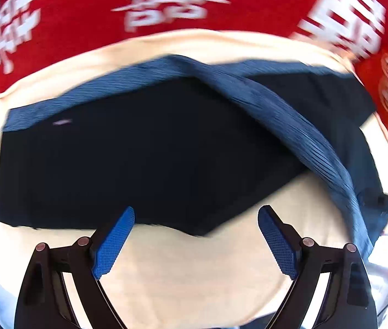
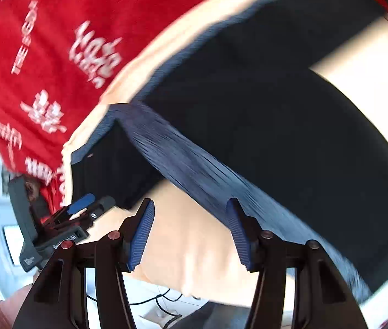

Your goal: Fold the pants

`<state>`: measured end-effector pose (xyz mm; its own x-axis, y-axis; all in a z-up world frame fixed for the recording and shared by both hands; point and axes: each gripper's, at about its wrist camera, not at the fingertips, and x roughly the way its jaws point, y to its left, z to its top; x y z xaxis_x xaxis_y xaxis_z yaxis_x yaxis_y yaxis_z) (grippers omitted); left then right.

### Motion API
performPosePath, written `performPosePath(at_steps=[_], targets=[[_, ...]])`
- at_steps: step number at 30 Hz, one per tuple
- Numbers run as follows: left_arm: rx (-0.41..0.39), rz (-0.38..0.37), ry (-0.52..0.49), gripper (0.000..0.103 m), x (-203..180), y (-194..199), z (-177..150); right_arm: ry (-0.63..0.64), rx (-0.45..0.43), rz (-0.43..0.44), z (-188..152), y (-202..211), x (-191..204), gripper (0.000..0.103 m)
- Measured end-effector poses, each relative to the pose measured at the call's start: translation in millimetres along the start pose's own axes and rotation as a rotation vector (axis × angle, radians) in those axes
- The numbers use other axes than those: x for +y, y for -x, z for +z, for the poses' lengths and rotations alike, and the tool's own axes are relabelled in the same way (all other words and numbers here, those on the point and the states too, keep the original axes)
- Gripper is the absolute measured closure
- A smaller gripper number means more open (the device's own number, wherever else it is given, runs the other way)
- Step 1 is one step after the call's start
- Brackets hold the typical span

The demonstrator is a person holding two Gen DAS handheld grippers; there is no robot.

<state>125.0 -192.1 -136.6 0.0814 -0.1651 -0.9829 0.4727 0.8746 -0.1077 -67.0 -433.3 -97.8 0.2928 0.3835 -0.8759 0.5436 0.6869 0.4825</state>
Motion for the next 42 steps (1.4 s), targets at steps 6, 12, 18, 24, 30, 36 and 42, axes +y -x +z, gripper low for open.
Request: performPosePath(at_steps=[6, 12, 18, 24, 30, 36, 42], targets=[[0.017, -0.113, -0.067, 0.01, -45.1, 0.7, -21.5, -0.165, -0.104, -0.074, -73.6, 46.6, -76.6, 0.044], [0.05, -0.217, -0.119, 0.01, -96.4, -8.9, -22.8, -0.301, -0.154, -0.124, -108.7, 63.9, -142.6, 0.044], [0.112, -0.286, -0.107, 0.01, -127.5, -35.1, -18.7, -0.285, -0.121, -0.002, -100.9, 59.6, -171.4, 0.044], [0.162, -0.31, -0.081, 0.01, -160.5, -56.4, -14.0, -0.243, -0.011, 0.155, -81.7, 43.5, -183.7, 0.053], [0.207, -0.338, -0.046, 0.039, -173.3, -60.4, -6.9, -0.24, 0.036, 0.236, -57.3, 58.3, -177.1, 0.099], [0.256, -0.422, 0.026, 0.078, -178.9, -61.3, 8.4, -0.15, 0.014, 0.318, -3.0, 100.3, -152.5, 0.1], [0.134, -0.453, 0.049, 0.079, -191.6, -23.0, 54.0, -0.059, -0.048, 0.368, 84.3, 143.7, -129.1, 0.1]])
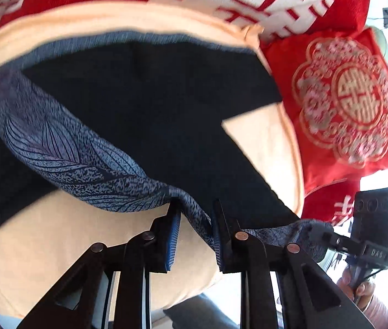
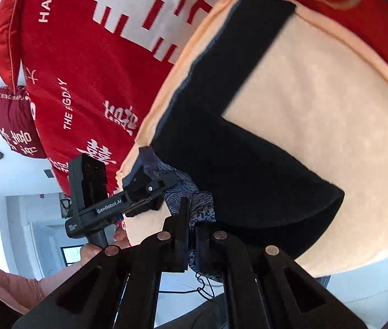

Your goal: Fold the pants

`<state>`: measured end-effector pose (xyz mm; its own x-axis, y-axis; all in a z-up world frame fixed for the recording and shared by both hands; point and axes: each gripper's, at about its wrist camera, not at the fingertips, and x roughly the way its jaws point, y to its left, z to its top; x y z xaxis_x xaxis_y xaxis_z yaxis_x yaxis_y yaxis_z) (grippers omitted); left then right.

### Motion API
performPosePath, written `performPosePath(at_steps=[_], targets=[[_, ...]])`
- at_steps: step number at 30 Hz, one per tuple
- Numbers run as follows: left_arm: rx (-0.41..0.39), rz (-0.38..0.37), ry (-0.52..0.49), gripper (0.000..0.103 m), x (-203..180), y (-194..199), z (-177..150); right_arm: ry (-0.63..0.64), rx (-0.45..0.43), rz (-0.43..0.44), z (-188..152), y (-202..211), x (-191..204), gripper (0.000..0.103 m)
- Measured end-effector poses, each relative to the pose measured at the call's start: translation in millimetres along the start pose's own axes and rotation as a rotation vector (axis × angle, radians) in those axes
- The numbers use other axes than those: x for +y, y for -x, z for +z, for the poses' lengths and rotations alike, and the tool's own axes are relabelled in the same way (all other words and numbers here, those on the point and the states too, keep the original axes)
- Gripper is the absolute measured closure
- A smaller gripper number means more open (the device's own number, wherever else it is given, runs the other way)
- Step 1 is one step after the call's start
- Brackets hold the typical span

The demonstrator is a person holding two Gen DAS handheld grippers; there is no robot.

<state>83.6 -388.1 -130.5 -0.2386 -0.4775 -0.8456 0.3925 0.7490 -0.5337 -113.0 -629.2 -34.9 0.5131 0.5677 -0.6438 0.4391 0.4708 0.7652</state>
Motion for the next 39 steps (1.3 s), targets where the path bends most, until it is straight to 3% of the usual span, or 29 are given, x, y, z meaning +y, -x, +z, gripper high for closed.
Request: performPosePath(at_steps=[3, 7, 11, 13, 15, 16, 17, 18, 21, 25, 27, 28, 29, 32, 37, 39], targets=[[-0.067, -0.019, -0.001, 0.079, -12.5, 10.0, 32.7, 0.067, -0.018, -0.025, 56.3, 7.9, 15.7, 0.1], [-0.134, 0.009, -0.046, 0.079, -27.1, 8.6, 88.6, 0.142, -0.021, -0.111, 134.9, 1.5, 36.6, 0.1], [-0.224, 0.1, -0.07, 0.079, -33.3, 7.9, 135.2, 0.228, 0.012, -0.282, 202.6, -21.6, 36.8, 0.099], [-0.233, 0.17, -0.066, 0.078, -30.1, 4.1, 148.9, 0.237, 0.017, -0.358, 222.9, -33.9, 30.7, 0.095], [-0.212, 0.245, -0.058, 0.067, -26.3, -2.2, 156.7, 0.244, 0.022, -0.416, 243.8, -44.3, 30.7, 0.079], [-0.213, 0.263, -0.052, 0.044, -23.4, -1.9, 156.8, 0.259, 0.011, -0.449, 248.6, -46.4, 33.4, 0.036], [-0.23, 0.28, -0.047, 0.033, -20.0, 0.5, 153.2, 0.296, -0.016, -0.487, 254.8, -48.4, 39.6, 0.015], [-0.244, 0.294, -0.05, 0.033, -17.2, 2.7, 148.8, 0.326, -0.04, -0.493, 256.6, -47.1, 46.7, 0.002], [-0.213, 0.388, -0.068, 0.033, -2.0, -0.6, 130.1, 0.379, -0.078, -0.518, 251.8, -42.7, 63.6, 0.002], [-0.14, 0.521, -0.011, 0.033, 35.3, -16.1, 102.5, 0.3, -0.099, -0.473, 213.0, -29.3, 48.8, 0.007], [-0.113, 0.54, 0.052, 0.033, 55.5, -18.9, 91.8, 0.202, -0.061, -0.474, 192.7, -35.3, 21.2, 0.026], [-0.101, 0.549, 0.086, 0.033, 66.7, -19.9, 85.7, 0.155, -0.041, -0.47, 185.0, -39.2, 7.5, 0.041], [-0.095, 0.552, 0.106, 0.033, 73.9, -20.4, 81.8, 0.087, -0.015, -0.458, 178.5, -48.4, -12.4, 0.048], [-0.1, 0.54, 0.144, 0.026, 88.6, -18.8, 75.4, -0.012, -0.009, -0.414, 168.8, -65.9, -39.4, 0.048], [-0.102, 0.546, 0.109, 0.026, 91.0, -16.6, 83.8, -0.058, -0.027, -0.339, 169.8, -87.9, -48.9, 0.048], [-0.101, 0.549, 0.099, 0.026, 92.6, -18.6, 88.4, -0.042, -0.012, -0.334, 173.9, -91.1, -44.5, 0.085]])
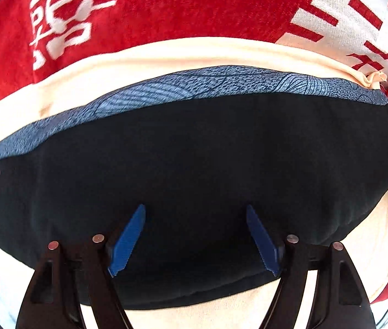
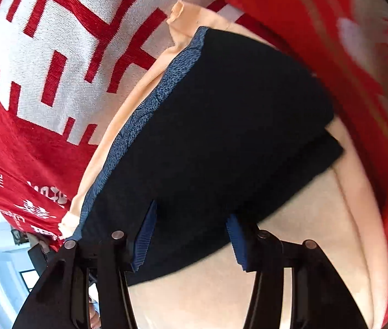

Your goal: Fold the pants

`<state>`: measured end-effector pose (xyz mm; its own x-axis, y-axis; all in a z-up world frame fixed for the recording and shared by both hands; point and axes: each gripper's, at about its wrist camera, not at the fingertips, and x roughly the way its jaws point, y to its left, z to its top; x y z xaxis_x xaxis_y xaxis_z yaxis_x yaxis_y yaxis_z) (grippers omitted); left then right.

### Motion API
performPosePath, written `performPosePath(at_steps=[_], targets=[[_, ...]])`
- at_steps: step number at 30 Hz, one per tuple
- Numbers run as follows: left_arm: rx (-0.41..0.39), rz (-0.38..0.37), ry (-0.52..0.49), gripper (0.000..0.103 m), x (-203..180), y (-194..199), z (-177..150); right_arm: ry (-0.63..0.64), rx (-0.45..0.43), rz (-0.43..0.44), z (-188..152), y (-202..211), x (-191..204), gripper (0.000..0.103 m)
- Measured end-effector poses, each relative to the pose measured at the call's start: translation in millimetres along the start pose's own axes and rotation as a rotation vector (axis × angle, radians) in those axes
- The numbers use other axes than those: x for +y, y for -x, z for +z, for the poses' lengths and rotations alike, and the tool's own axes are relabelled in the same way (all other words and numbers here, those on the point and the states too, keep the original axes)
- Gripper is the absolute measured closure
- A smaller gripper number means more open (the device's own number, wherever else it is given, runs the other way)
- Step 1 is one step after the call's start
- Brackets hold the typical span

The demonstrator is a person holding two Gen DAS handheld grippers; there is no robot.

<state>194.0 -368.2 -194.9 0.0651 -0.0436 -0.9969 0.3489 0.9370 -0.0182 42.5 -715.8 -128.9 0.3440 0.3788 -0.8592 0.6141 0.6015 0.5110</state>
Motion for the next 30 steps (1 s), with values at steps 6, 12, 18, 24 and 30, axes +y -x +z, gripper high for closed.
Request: performPosePath(at_steps=[6, 12, 18, 24, 30], targets=[[0.011, -0.043, -0.052, 0.026, -1.8, 13.1, -7.2, 0.096, 0.036, -0.012, -21.3, 16.6, 6.6, 0.091], [0.029, -0.017, -0.06, 0.026, 5.1, 10.1, -9.8, 0.055, 0.058, -0.046, -17.4, 11.4, -7.8, 0.057], [-0.03, 0.002, -0.048, 0.026, 12.0, 19.6, 16.6, 0.226, -0.103, -0.184, -26.3, 60.1, 27.2, 0.059], [-0.019, 0.038, -0.024, 0.023, 10.6, -6.7, 32.7, 0.358, -0.069, -0.369, 18.7, 15.8, 28.2, 0.062], [0.009, 0.059, -0.023, 0.016, 45.5, 0.7, 9.8, 0.154, -0.101, -0.258, 20.5, 38.4, 13.3, 0.069]])
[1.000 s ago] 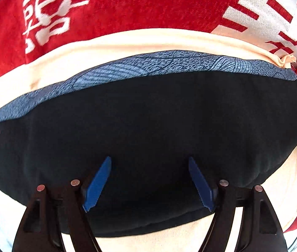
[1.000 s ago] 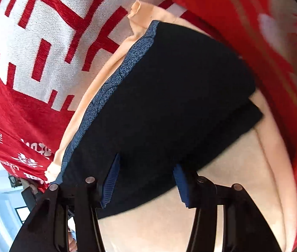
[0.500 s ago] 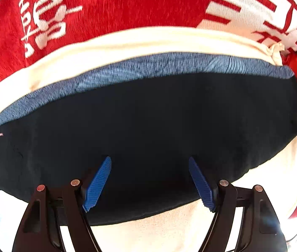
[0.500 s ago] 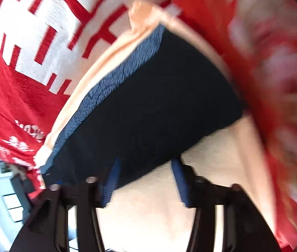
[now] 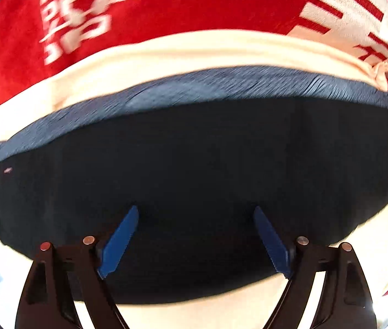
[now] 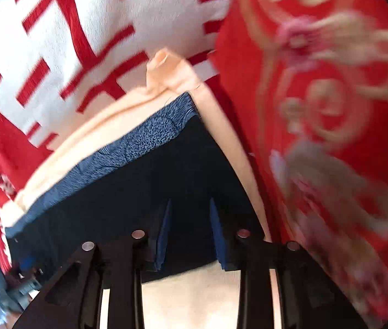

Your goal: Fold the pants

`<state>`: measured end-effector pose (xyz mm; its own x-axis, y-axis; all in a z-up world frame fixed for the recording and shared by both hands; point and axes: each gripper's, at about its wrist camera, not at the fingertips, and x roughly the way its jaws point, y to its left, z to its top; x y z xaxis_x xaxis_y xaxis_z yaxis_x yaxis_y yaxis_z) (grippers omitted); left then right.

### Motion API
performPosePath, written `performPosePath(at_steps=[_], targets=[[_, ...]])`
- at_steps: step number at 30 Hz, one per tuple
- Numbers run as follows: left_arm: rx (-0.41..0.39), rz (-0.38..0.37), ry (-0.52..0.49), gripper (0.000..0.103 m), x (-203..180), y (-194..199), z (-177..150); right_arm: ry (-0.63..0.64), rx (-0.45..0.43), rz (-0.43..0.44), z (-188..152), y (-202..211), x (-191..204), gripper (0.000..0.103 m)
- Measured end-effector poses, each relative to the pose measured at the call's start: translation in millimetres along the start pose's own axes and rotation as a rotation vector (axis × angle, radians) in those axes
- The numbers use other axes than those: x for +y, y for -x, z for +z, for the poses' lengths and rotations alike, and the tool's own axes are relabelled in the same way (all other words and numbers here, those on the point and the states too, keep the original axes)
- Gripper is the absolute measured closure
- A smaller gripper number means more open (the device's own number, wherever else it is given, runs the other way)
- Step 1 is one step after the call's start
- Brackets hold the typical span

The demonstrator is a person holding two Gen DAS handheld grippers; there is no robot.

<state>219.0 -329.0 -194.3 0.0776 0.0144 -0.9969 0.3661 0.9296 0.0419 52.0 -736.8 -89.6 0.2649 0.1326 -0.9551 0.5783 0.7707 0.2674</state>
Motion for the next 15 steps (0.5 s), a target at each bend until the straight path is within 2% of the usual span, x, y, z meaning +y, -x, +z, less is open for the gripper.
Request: performPosePath(at_steps=[2, 5, 8, 11, 15], targets=[[0.01, 0.013, 0.019, 0.016, 22.2, 5.6, -8.5, -0.059, 0.068, 0.189, -17.6, -0.2, 11.7, 0.06], [-0.006, 0.019, 0.063, 0.016, 63.3, 16.9, -16.9, -0.021, 0.185, 0.362, -56.9, -14.3, 57.2, 0.059], [-0.04, 0.059, 0.083, 0.016, 113.1, 23.9, -18.5, 0.027, 0.312, 0.51, -109.5, -39.4, 121.8, 0.058], [-0.059, 0.098, 0.101, 0.016, 167.4, 20.8, -17.3, 0.041, 0.407, 0.592, -165.8, -73.1, 185.5, 0.058], [-0.077, 0.145, 0.124, 0.016, 236.5, 12.4, -23.8, 0.033, 0.412, 0.624, -215.5, -104.0, 241.1, 0.058]])
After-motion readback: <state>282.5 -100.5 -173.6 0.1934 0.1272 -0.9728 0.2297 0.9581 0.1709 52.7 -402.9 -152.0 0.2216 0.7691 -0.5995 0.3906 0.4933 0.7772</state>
